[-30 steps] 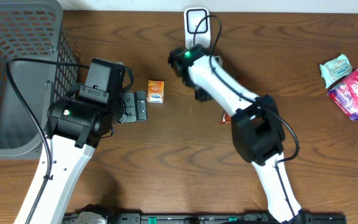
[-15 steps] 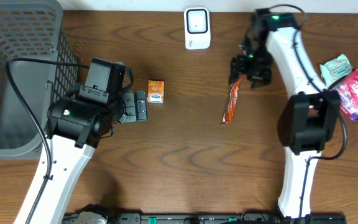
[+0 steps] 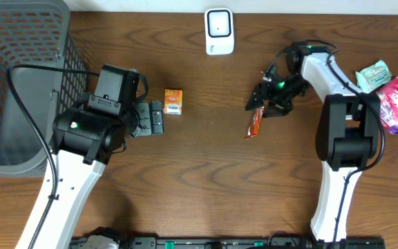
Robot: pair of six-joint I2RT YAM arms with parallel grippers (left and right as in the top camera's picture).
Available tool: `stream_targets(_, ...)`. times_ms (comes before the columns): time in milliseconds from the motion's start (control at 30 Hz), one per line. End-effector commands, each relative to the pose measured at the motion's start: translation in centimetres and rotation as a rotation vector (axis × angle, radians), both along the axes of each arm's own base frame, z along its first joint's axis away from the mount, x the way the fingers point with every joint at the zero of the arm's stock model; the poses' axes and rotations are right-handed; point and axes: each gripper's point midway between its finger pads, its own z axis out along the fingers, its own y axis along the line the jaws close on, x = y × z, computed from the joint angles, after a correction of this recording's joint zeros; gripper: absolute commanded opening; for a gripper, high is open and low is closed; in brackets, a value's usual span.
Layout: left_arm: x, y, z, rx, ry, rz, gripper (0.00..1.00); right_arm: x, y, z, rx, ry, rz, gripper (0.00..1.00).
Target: Scan the item barcode
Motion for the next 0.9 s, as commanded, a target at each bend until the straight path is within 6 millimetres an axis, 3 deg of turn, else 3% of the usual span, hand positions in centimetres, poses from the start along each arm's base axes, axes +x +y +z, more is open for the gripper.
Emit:
stream_targets(0, 0.1, 0.3, 0.0, 0.011, 0.001, 0.005, 0.98, 0.4, 3.4, 1.8, 0.087, 0.000, -0.033, 0.63)
stream_targets(233, 0.1, 0.3, -0.1, 0.011, 0.002, 0.005, 0.98, 1.4, 6.6, 1.6, 0.069, -0.008, -0.086, 0.62)
stream_targets(300, 0.1, 0.3, -0.1, 0.011, 0.002, 0.005, 0.98, 1.6, 7.0, 1.8, 0.057, -0.016, -0.086, 0.53)
stream_targets(400, 0.1, 0.3, 0.0, 0.011, 0.001, 0.005, 0.98, 2.2, 7.6, 2.5, 0.024, -0.056, -0.065, 0.30)
stream_targets(433, 0.1, 0.3, -0.1, 0.011, 0.002, 0.005, 0.98, 2.3, 7.4, 2.5, -0.007, -0.066, -0.064, 0.28)
stream_targets(567, 0.1, 0.3, -0.1, 0.011, 0.002, 0.005, 0.98, 2.6, 6.1, 2.1, -0.216, -0.106, -0.059, 0.28)
stream_targets(733, 0.1, 0.3, -0.1, 0.011, 0.002, 0.005, 0.98, 1.9, 6.5, 1.1, -0.370, -0.145, -0.029, 0.32)
stream_targets(767, 0.1, 0.3, 0.0, 0.011, 0.001, 0.005, 0.98, 1.9, 6.4, 0.9, -0.409, -0.151, -0.034, 0.36)
stream_targets(833, 0.1, 0.3, 0.0, 0.011, 0.001, 0.005, 0.98, 1.7, 6.1, 0.7, -0.472, -0.164, -0.041, 0.56)
stream_targets(867, 0.1, 0.3, 0.0, 0.011, 0.001, 0.005, 0.98, 1.7, 5.9, 0.6, -0.499, -0.167, -0.044, 0.57)
